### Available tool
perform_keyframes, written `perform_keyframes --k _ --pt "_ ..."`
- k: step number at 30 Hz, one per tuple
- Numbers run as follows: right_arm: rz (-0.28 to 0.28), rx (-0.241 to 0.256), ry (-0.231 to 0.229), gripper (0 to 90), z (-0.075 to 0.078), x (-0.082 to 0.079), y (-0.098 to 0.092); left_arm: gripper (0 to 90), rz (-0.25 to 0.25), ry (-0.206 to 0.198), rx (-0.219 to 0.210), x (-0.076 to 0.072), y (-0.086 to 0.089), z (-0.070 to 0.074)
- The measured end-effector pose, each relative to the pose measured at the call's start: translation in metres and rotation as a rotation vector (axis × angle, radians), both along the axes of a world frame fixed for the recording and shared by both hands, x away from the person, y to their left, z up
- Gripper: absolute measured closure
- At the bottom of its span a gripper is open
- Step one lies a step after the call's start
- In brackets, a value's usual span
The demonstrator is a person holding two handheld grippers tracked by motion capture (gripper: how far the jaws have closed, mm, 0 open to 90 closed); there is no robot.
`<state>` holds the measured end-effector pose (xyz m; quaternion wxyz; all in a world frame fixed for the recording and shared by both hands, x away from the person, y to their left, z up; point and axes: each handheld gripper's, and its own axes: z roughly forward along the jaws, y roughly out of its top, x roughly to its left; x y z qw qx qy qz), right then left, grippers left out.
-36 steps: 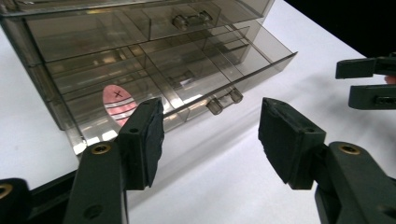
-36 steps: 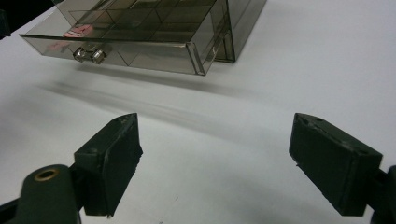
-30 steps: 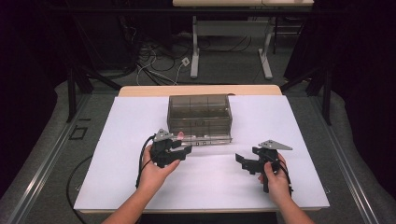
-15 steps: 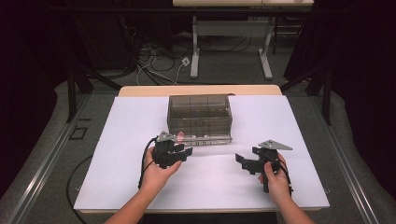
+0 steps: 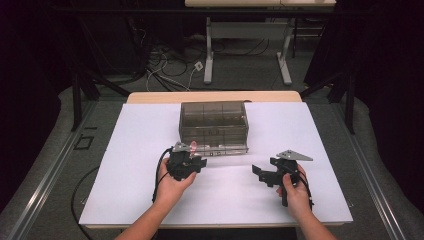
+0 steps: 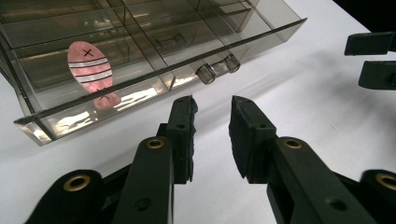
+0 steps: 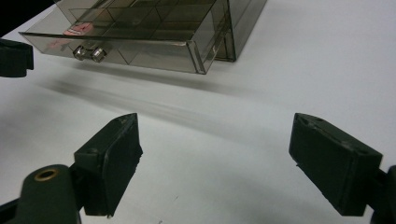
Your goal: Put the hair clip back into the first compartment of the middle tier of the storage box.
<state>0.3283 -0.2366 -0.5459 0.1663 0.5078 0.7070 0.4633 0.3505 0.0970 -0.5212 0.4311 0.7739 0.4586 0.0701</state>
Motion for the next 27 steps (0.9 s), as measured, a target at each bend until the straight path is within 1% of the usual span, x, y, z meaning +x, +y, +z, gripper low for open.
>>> perform_keyframes --k 4,7,8,9,10,15,16,22,25,27 --pt "0.000 0.002 0.004 15.8 0.000 0.000 0.000 74.2 0.004 0.003 0.008 0.002 -0.002 -0.001" --pt "0.000 0.001 0.003 15.8 0.000 0.000 0.000 76.7 0.004 0.027 0.008 0.005 -0.004 -0.003" --pt "0.000 0.001 0.003 15.8 0.000 0.000 0.000 77.6 0.004 0.029 0.007 0.005 -0.004 -0.004" --pt "0.001 0.001 0.002 15.8 0.000 0.000 0.000 78.8 -0.003 0.028 0.016 0.006 -0.005 -0.005" --pt "0.001 0.001 0.003 15.8 0.000 0.000 0.000 79.5 0.001 0.032 0.014 0.006 -0.006 -0.006" --pt "0.002 0.000 0.003 15.8 0.000 0.000 0.000 84.6 0.005 0.043 0.030 0.009 -0.009 -0.008" --pt "0.003 0.000 0.003 15.8 0.000 0.000 0.000 85.5 0.007 0.040 0.032 0.010 -0.010 -0.008" --pt "0.005 0.000 0.003 15.8 0.000 0.000 0.001 89.3 0.016 0.048 0.043 0.014 -0.010 -0.009" --pt "0.002 0.003 0.008 15.8 0.000 0.000 0.001 90.0 0.017 0.053 0.042 0.016 -0.009 -0.010" --pt "0.004 0.001 0.005 15.8 0.000 0.000 0.001 90.0 0.029 0.055 0.037 0.017 -0.009 -0.010"
